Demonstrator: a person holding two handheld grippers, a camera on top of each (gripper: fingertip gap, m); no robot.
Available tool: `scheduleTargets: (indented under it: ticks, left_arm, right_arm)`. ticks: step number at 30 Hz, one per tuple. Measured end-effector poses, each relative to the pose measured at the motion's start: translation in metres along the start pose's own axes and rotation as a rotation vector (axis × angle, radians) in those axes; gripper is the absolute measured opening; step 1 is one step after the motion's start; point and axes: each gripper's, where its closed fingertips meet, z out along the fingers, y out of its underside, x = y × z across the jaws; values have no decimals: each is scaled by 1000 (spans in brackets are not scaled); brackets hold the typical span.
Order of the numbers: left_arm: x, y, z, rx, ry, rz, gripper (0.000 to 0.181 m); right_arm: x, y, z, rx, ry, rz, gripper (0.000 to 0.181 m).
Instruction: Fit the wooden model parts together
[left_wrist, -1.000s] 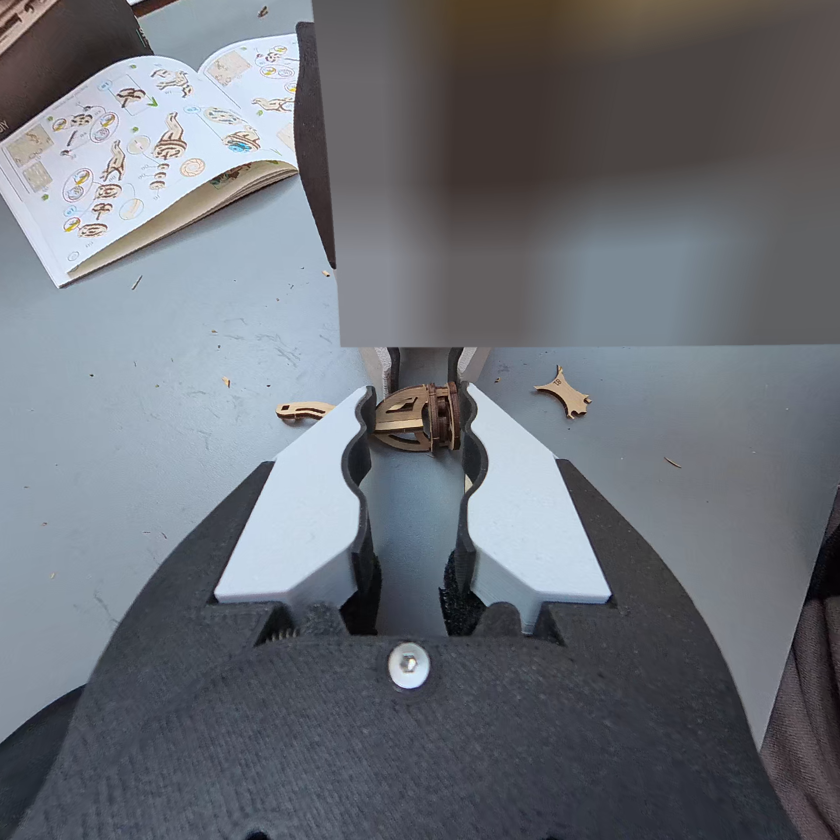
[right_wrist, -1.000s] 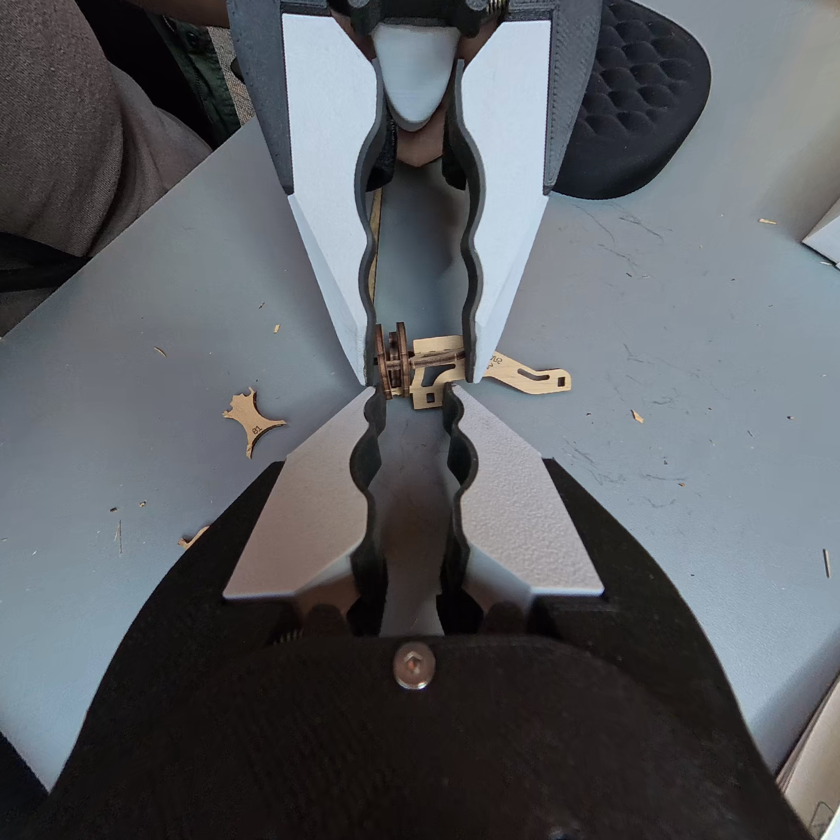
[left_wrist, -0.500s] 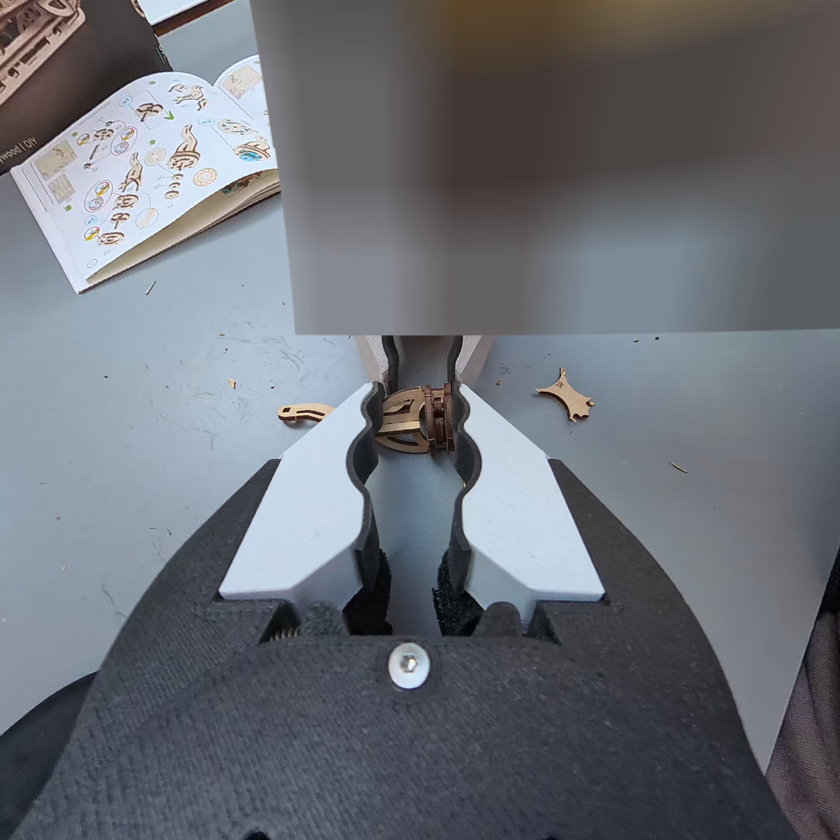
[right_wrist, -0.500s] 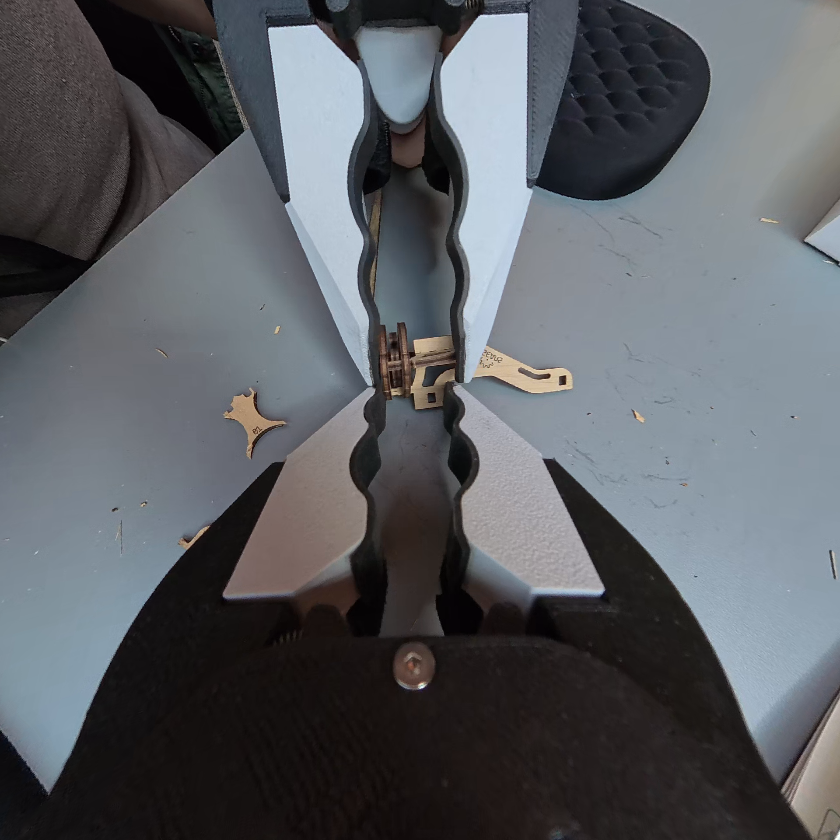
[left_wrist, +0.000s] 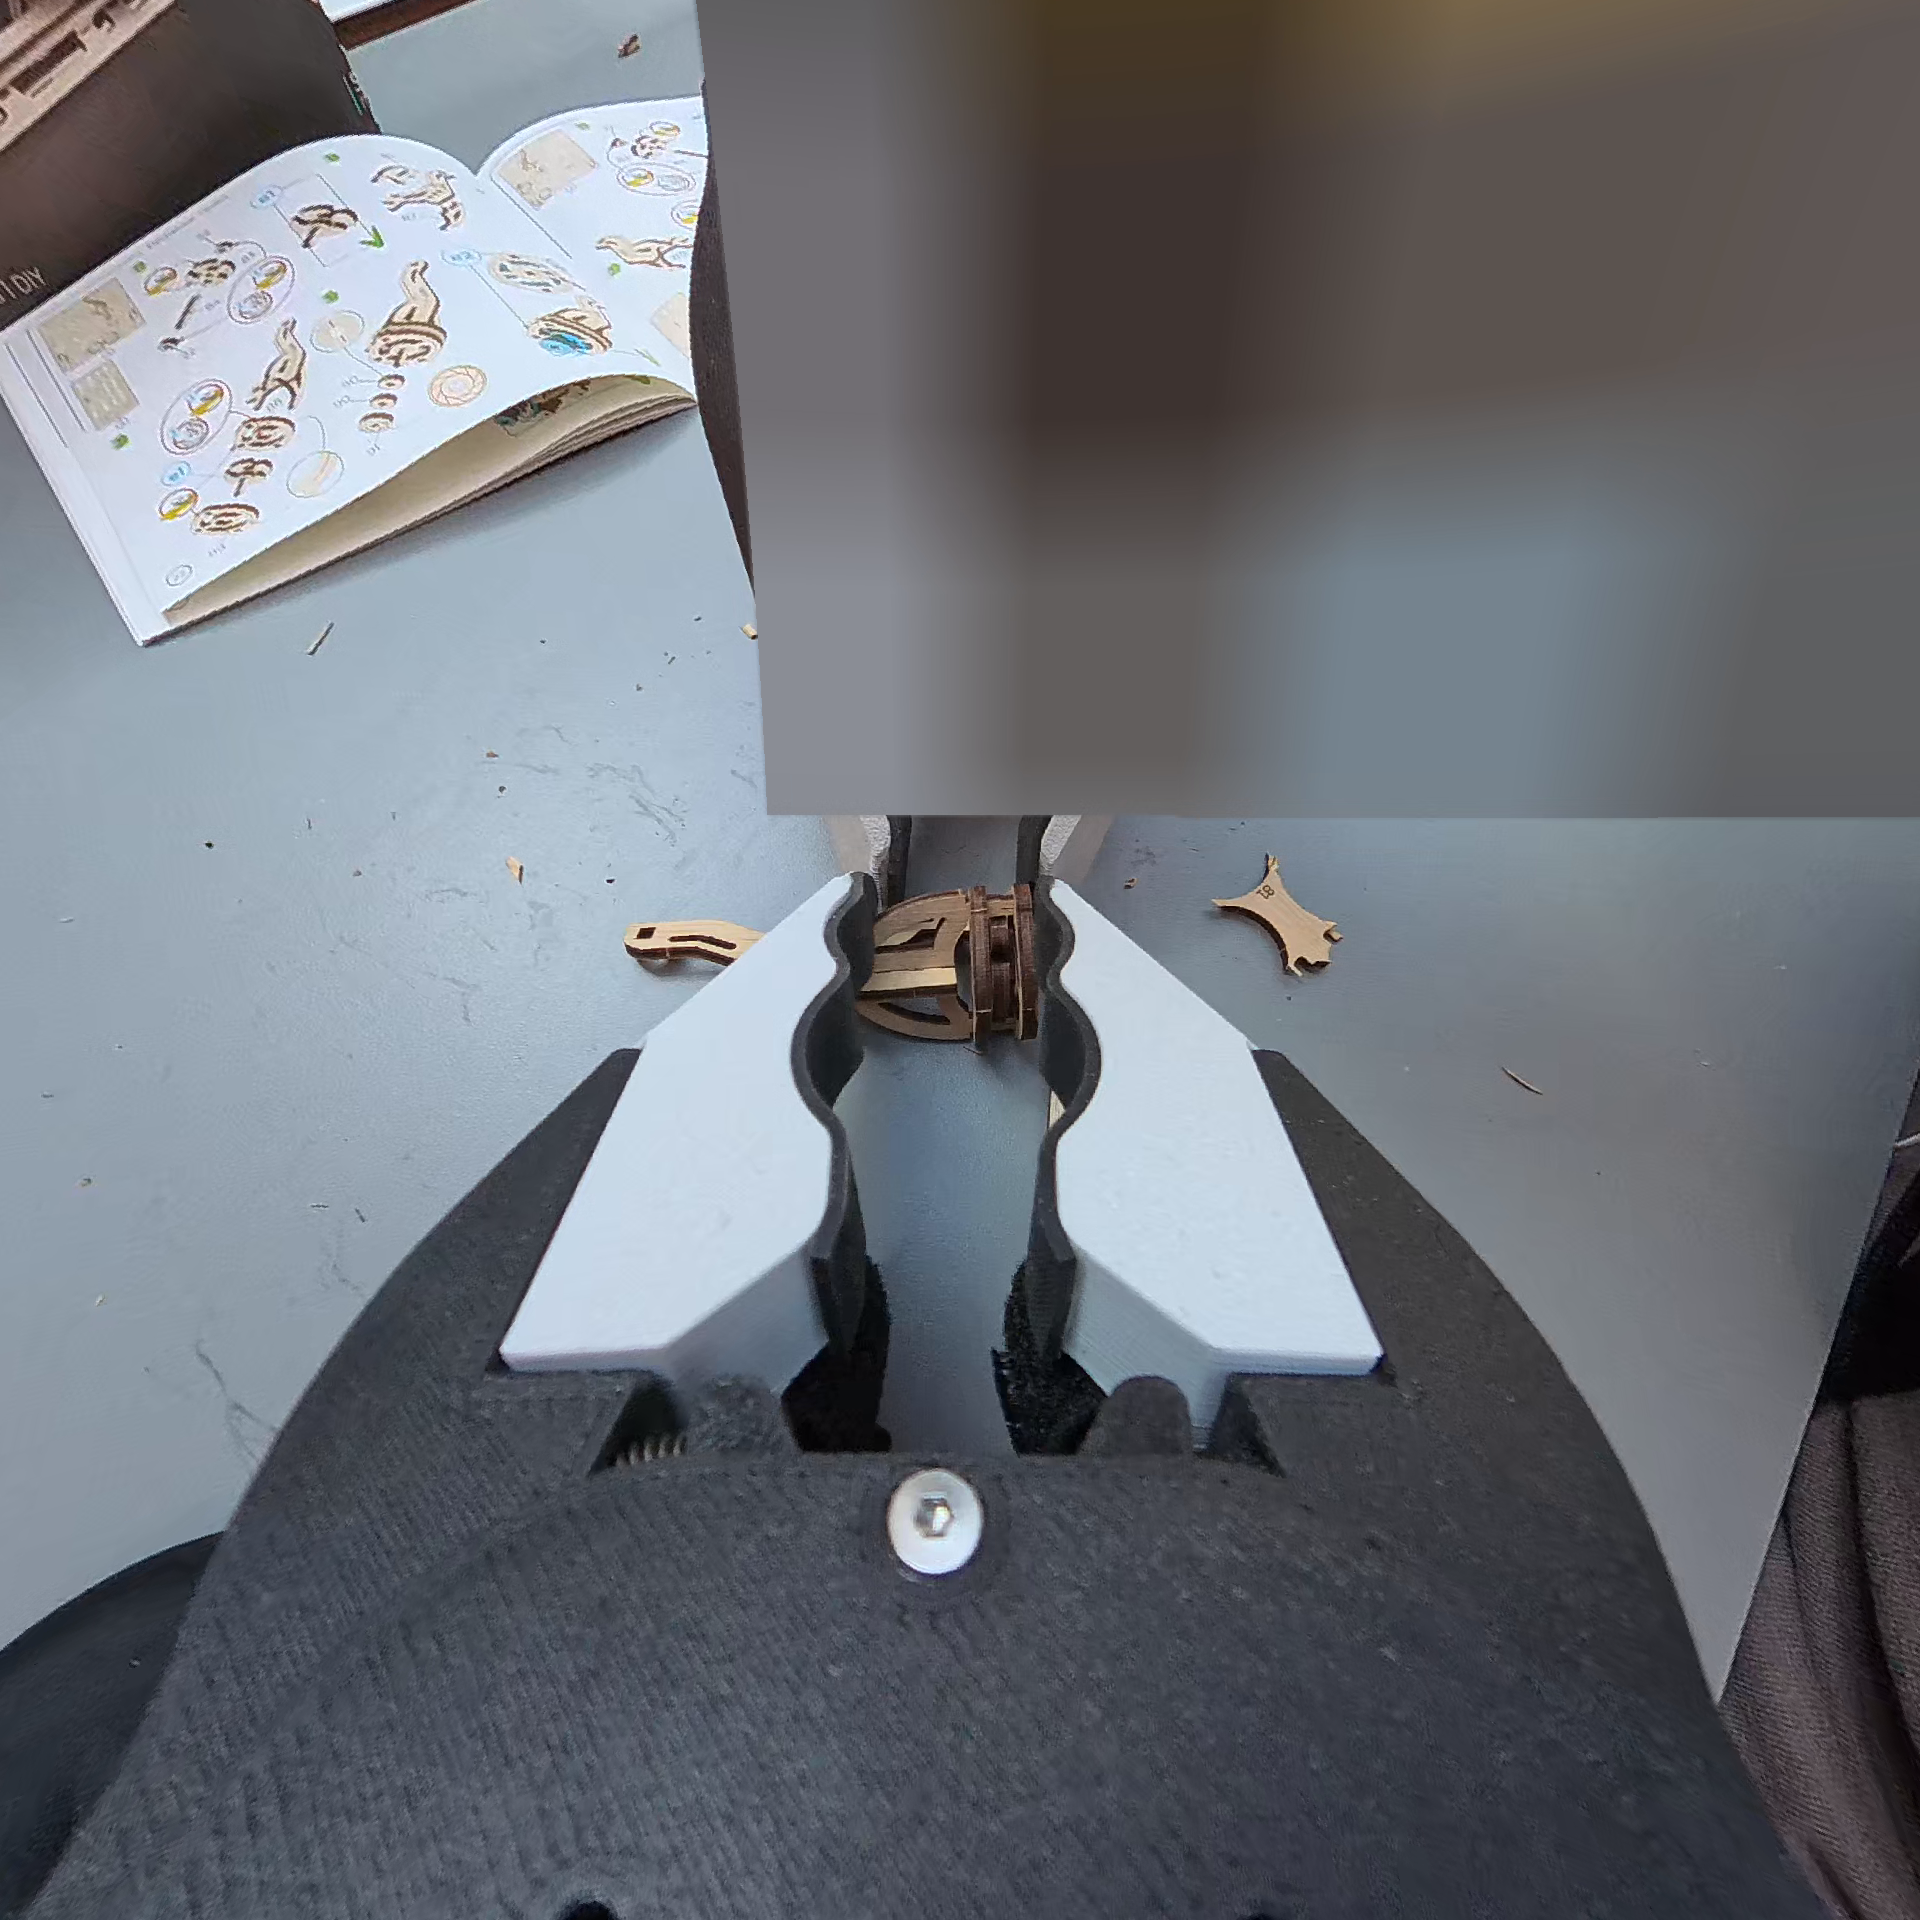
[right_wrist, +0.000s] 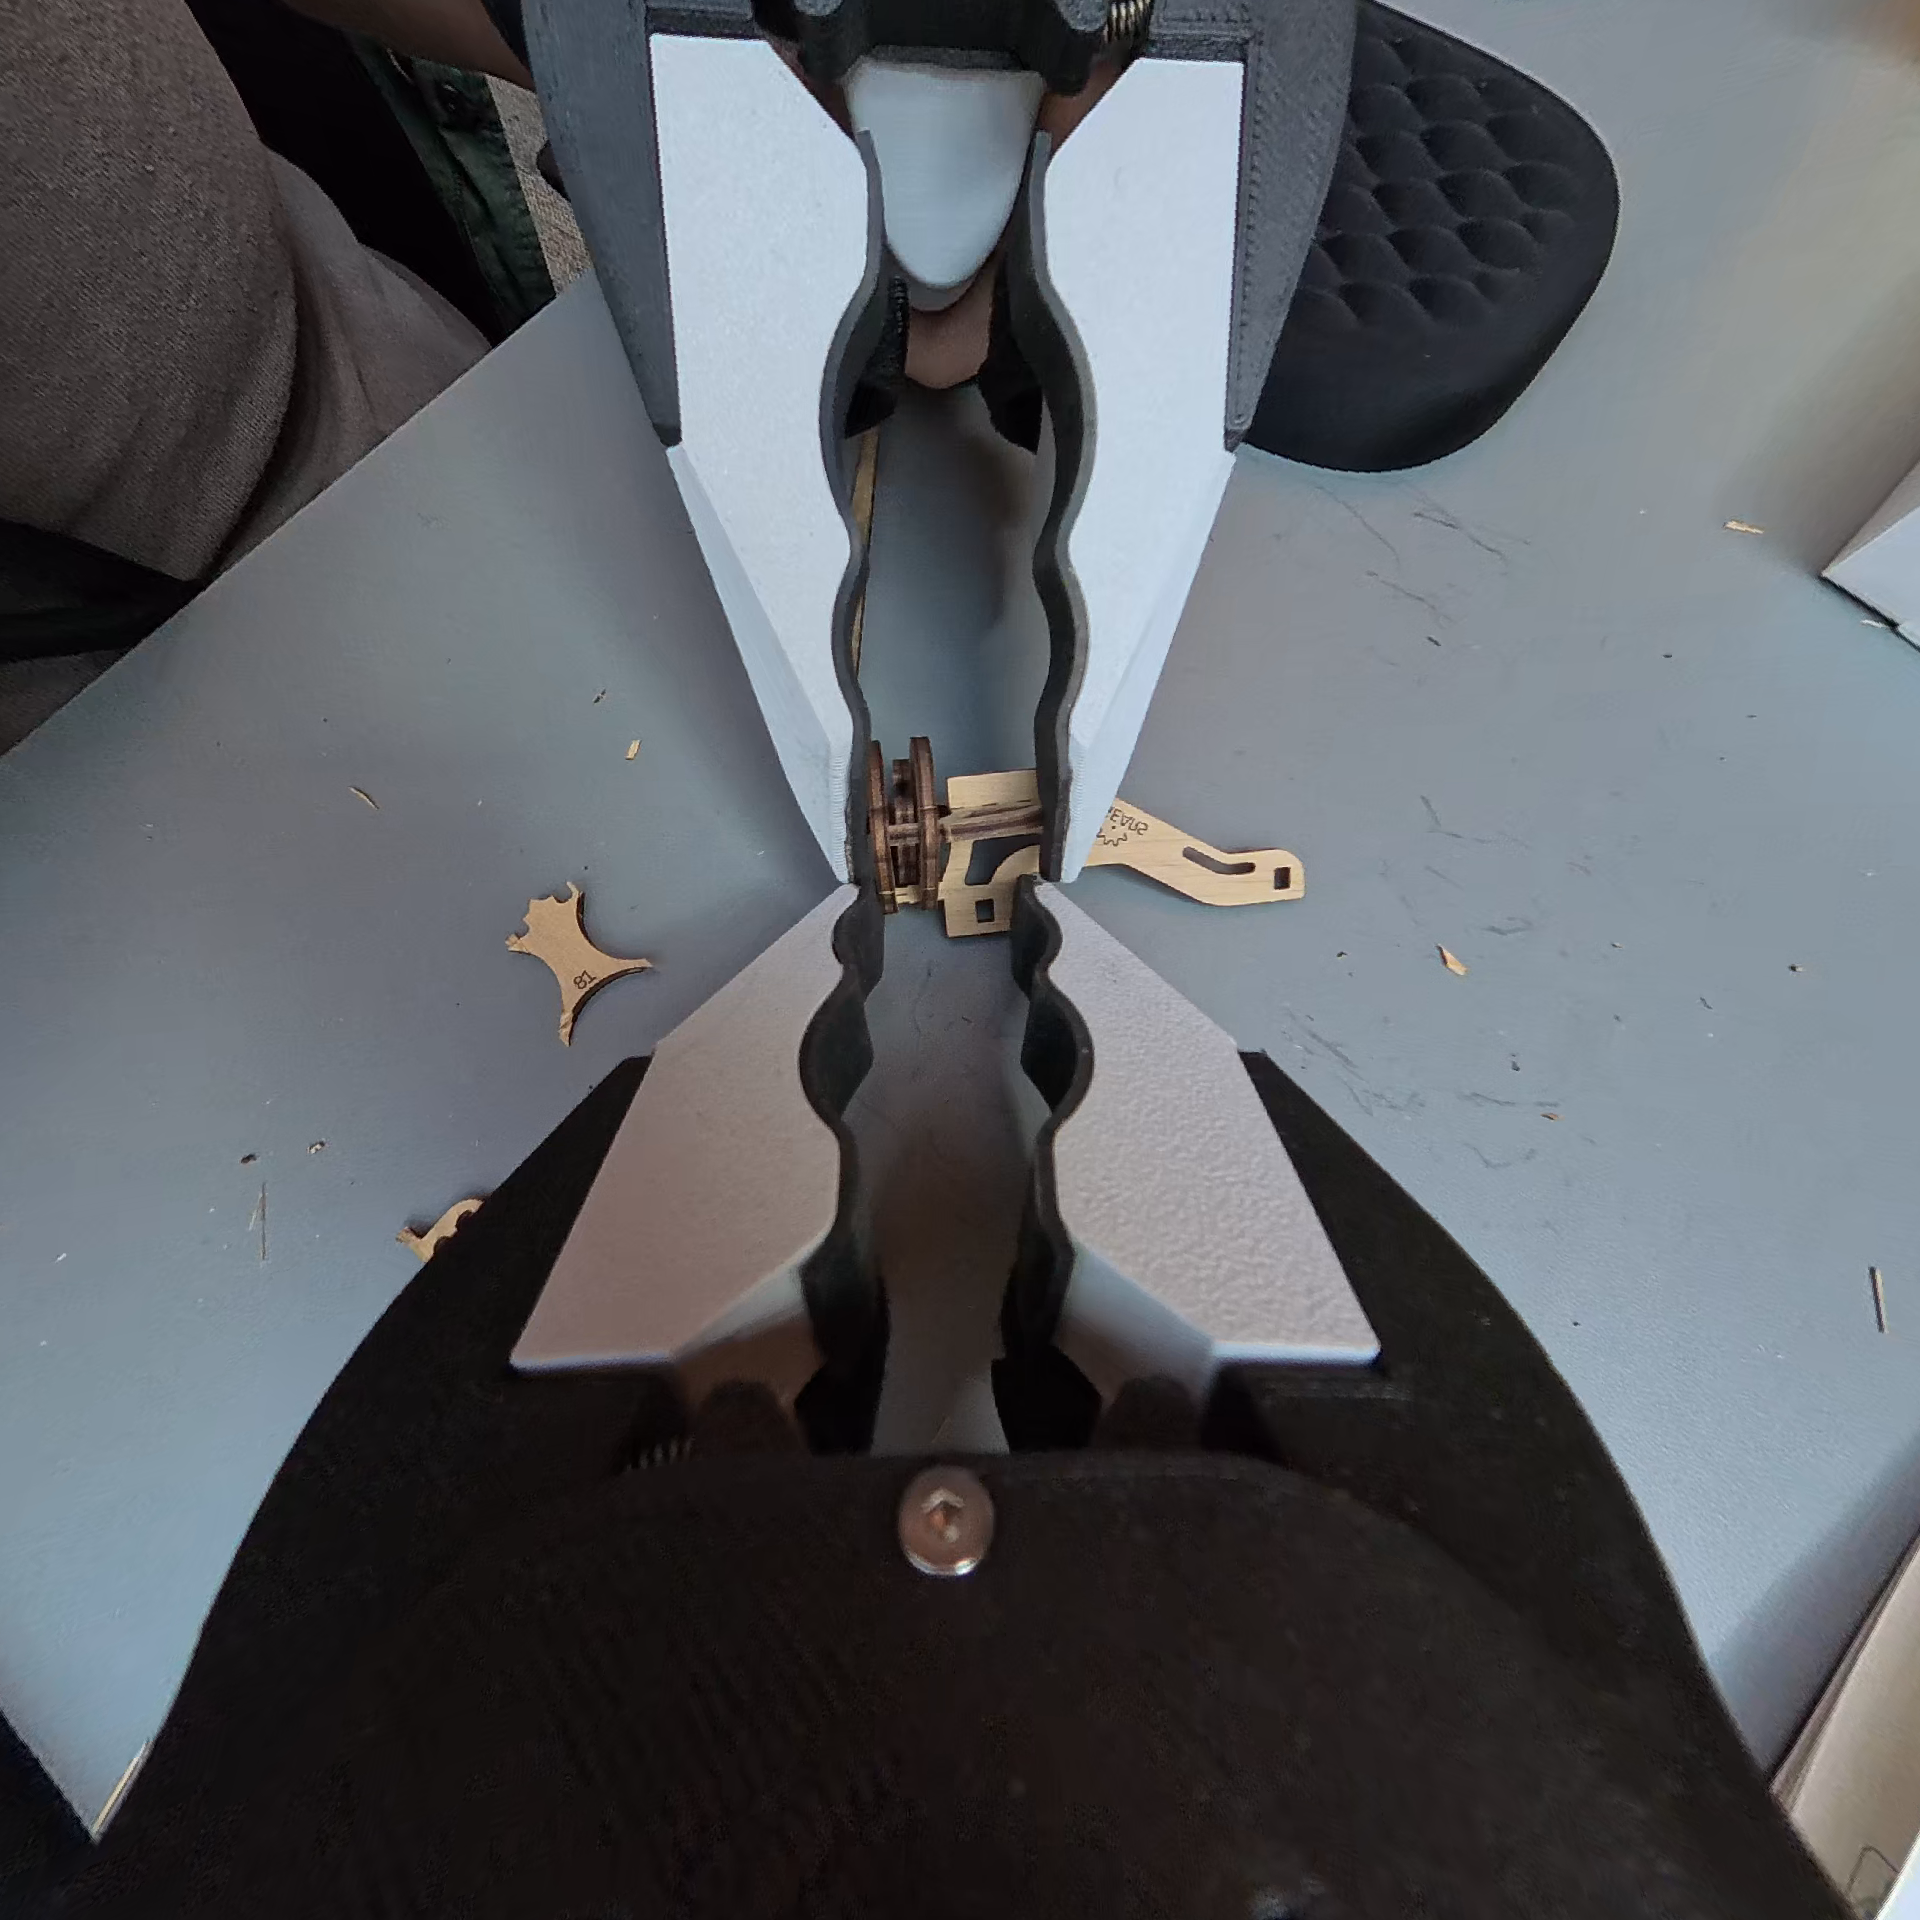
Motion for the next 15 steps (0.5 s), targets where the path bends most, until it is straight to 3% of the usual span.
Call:
scheduleTargets:
  ticks: [15]
  left_arm:
    - [0, -2, 0, 10, -18, 25, 29]
  right_arm:
    - [0, 0, 0, 4, -6, 23, 25]
